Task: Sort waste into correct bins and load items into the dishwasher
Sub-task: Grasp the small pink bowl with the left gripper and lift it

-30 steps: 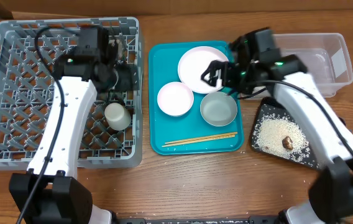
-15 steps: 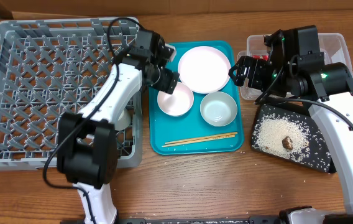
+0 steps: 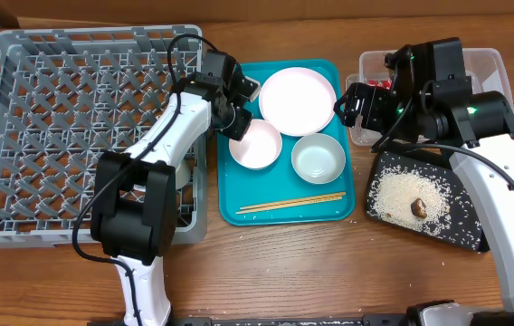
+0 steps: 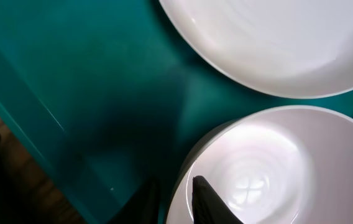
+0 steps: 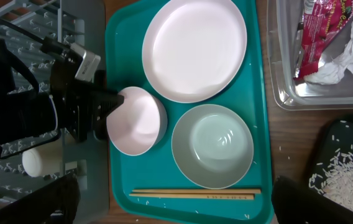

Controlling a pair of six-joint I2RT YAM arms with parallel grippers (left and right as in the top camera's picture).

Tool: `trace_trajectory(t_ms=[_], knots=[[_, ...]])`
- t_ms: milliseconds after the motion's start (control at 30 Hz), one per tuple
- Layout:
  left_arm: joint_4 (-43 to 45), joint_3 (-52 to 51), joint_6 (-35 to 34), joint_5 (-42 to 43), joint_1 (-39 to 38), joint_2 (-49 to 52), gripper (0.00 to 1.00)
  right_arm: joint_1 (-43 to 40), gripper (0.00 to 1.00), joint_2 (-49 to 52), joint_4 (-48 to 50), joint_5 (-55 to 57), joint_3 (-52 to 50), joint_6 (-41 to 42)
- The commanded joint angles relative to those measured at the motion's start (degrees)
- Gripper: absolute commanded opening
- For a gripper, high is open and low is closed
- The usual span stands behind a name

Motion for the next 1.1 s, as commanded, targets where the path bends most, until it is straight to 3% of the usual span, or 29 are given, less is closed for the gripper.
trace_trajectory(t_ms=[0, 67, 167, 467, 667, 767, 900, 1000, 1067], knots=[[-0.7, 0.4, 0.8, 0.9, 0.1, 1.1, 0.20, 0.2, 1.00, -0.4, 0.1, 0.6, 0.0, -0.3], [-0.5, 0.4, 0.9, 0.9, 0.1, 1.1, 0.18, 0.2, 1.00, -0.4, 0.1, 0.6, 0.0, -0.3], [0.5, 0.4, 1.0, 0.9, 0.1, 1.1, 0.04, 0.2, 1.00, -0.4, 0.0, 0.6, 0.0, -0.3], [-2.8, 2.8, 0.5, 1.0, 0.3, -1.0, 0.04, 0.2, 1.00, -0.4, -1.2, 0.6, 0.0, -0.4], [-11.5, 14.5, 0.6, -2.8, 2.8, -9.4, 0.04, 0.2, 1.00, -0.4, -1.1, 0.6, 0.0, -0.4], [-8.7, 17.2, 0.6, -11.3, 3.8, -13.0, 0.04, 0.2, 1.00, -0.4, -1.0, 0.6, 0.0, -0.4], [-0.1, 17.4, 0.1, -33.6, 4.0, -14.7, 0.04, 0.2, 1.00, -0.4, -0.3, 0.6, 0.0, -0.4], [4.7, 17.3, -4.5, -52.4, 4.0, -13.1, 0.04, 0.2, 1.00, -0.4, 0.0, 0.6, 0.0, -0.4], [6.9, 17.3, -4.8, -59.9, 4.1, -11.3, 0.04, 0.2, 1.00, -0.4, 0.1, 0.6, 0.0, -0.3]])
